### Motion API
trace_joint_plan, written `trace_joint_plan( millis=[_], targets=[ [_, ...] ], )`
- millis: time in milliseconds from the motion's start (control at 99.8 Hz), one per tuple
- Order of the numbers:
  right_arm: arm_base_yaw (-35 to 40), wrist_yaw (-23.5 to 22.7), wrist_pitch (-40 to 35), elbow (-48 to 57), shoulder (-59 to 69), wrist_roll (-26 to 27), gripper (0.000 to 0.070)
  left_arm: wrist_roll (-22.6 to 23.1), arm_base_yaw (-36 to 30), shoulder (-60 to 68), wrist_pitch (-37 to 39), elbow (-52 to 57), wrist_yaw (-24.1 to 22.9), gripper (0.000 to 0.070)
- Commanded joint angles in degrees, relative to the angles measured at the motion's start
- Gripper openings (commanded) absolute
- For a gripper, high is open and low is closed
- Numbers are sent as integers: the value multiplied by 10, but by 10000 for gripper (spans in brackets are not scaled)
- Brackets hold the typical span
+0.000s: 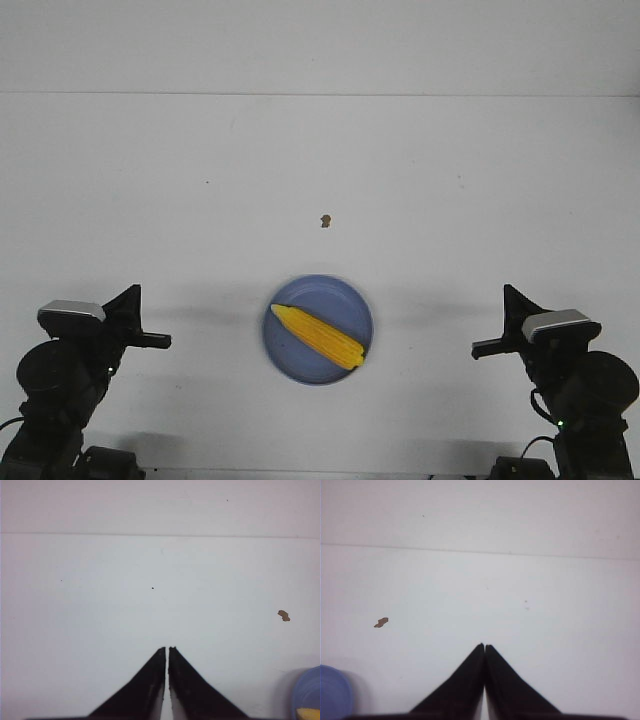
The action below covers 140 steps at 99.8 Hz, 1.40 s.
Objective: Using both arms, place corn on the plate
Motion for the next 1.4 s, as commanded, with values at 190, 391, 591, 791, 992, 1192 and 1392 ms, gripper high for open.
trace_joint_plan(
  millis=[190,391,591,791,992,1192,1392],
  targets=[
    [0,0,14,4,0,6,0,-1,-1,-6,6,7,-2,12],
    [0,0,14,4,0,6,0,-1,-1,-8,6,7,-2,12],
    [0,0,14,4,0,6,0,-1,-1,-9,5,7,-2,12],
    [0,0,13,4,0,6,0,8,0,-30,10,6,-2,12],
    [0,0,14,4,0,6,0,14,8,-82,135,-78,-3,12],
    [0,0,13,4,0,6,0,14,22,-167,213,-204,-3,12],
    [0,0,13,4,0,6,0,14,42,-252,215,-284,-3,12]
  ],
)
